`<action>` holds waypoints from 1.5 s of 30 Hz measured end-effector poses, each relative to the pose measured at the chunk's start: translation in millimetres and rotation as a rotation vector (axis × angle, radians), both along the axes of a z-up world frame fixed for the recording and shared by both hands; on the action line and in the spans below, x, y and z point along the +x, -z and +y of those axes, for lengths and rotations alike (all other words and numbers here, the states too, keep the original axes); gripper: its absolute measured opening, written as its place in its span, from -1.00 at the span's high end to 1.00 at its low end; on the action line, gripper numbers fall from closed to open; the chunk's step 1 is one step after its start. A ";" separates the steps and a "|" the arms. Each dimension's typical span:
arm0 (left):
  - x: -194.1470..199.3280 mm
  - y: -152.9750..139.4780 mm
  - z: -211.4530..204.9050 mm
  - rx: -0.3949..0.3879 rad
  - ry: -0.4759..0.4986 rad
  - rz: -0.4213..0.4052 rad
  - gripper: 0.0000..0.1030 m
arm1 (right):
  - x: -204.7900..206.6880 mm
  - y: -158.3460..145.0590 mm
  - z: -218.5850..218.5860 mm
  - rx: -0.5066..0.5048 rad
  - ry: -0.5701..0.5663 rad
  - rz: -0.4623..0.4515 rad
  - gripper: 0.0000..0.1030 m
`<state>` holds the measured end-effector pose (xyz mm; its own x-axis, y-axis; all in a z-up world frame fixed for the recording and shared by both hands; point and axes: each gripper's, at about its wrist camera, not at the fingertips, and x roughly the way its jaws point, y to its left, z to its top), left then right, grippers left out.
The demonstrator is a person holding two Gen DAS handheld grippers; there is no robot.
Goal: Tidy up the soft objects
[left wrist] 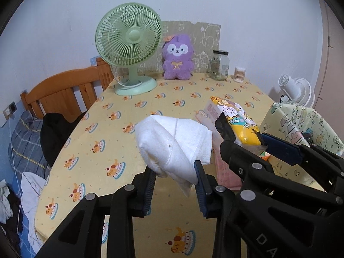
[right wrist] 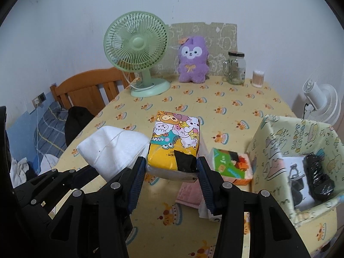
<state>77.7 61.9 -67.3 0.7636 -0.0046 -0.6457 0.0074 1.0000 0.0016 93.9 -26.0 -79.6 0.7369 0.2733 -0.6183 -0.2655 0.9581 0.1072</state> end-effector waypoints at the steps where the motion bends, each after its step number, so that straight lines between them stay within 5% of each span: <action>1: -1.5 -2.6 -1.1 -0.001 0.000 -0.006 0.33 | -1.2 -2.5 -1.4 0.000 0.001 -0.005 -0.01; 21: -17.4 -39.2 -28.3 0.013 0.021 -0.112 0.33 | -23.8 -42.8 -30.8 -0.006 0.042 -0.102 -0.01; 45: -7.1 -51.0 -83.8 0.004 0.108 -0.163 0.32 | -24.6 -55.1 -86.6 -0.020 0.149 -0.158 -0.01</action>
<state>70.6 -21.9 -16.3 0.8535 -0.0897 -0.5134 0.1136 0.9934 0.0152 69.4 -112.6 -24.4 0.8564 0.1429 -0.4962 -0.1324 0.9896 0.0564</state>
